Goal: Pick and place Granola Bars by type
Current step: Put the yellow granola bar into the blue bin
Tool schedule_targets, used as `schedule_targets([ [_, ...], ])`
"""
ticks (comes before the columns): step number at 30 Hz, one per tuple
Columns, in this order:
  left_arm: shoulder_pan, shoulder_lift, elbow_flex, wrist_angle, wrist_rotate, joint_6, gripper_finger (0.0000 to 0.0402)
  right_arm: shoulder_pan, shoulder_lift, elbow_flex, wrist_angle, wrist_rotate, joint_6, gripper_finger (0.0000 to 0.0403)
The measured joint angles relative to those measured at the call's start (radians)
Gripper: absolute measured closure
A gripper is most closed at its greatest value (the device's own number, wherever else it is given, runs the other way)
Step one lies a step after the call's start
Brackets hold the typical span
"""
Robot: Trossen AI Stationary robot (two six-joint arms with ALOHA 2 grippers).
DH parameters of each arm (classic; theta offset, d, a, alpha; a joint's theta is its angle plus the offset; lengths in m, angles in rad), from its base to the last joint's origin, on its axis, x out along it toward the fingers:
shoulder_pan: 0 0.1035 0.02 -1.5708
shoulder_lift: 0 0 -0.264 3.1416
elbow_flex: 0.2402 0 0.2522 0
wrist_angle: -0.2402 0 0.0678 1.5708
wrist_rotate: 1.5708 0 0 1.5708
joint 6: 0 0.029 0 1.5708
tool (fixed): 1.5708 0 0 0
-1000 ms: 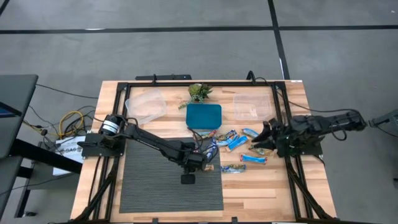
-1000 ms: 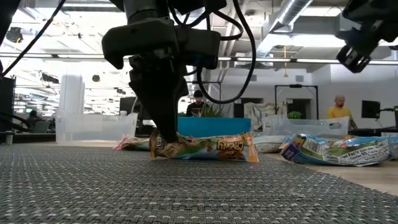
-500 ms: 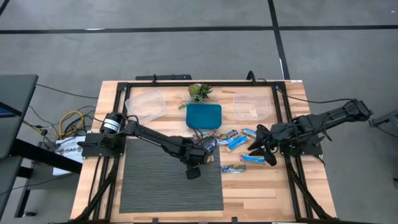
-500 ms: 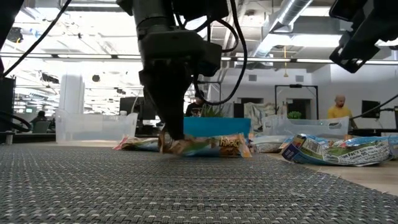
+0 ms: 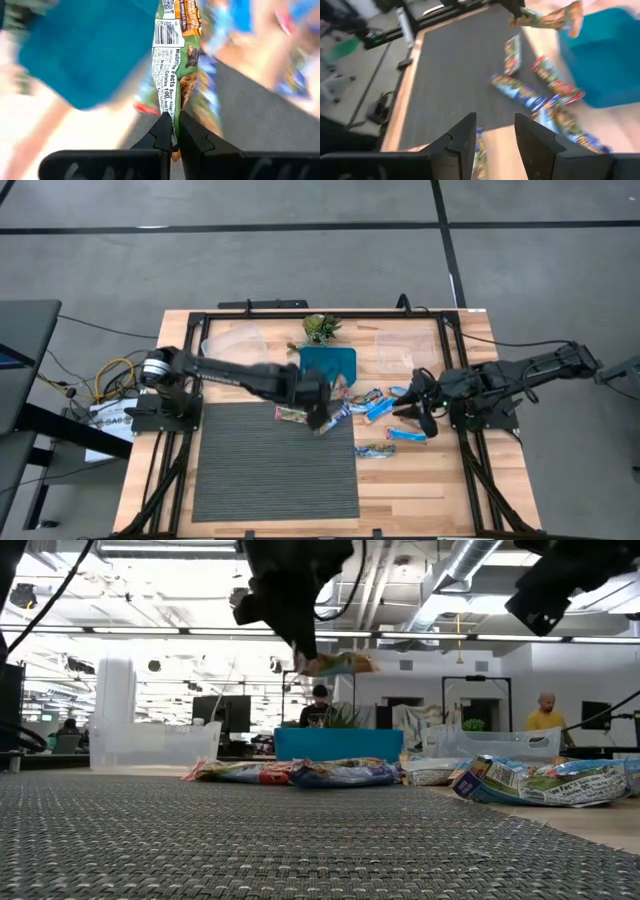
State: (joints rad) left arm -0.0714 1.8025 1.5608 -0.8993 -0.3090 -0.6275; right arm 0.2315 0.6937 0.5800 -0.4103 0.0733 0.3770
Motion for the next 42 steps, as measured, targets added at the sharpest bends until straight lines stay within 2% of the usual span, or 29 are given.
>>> schedule_targets([
  [8,0.177,0.017,0.000,0.010,-0.047,0.181,0.0391,-0.058,0.000,0.025,0.000,0.081,-0.020,0.0278],
  [17,0.254,0.072,-0.001,0.047,0.112,0.299,0.0340,-0.116,0.000,0.040,0.000,0.086,-0.020,0.0278],
  [25,0.253,0.103,-0.001,0.058,0.194,0.310,0.0274,-0.117,0.000,0.039,0.014,0.070,-0.012,0.0278],
  [27,0.246,0.102,-0.001,0.094,0.209,0.332,0.0269,-0.114,0.000,0.039,0.019,0.048,-0.006,0.0278],
  [30,0.222,0.102,0.022,0.141,0.285,0.366,0.0269,-0.116,0.000,0.039,0.028,0.044,0.000,0.0278],
  [33,0.178,0.103,0.033,0.251,0.347,0.436,0.0274,-0.117,0.000,0.039,0.006,0.035,0.005,0.0278],
  [38,0.100,0.125,0.055,0.395,0.299,0.552,0.0276,-0.114,0.000,0.038,-0.100,0.031,0.007,0.0278],
  [42,0.076,0.162,0.065,0.422,0.223,0.592,0.0277,-0.101,0.000,0.038,-0.167,0.031,0.007,0.0278],
])
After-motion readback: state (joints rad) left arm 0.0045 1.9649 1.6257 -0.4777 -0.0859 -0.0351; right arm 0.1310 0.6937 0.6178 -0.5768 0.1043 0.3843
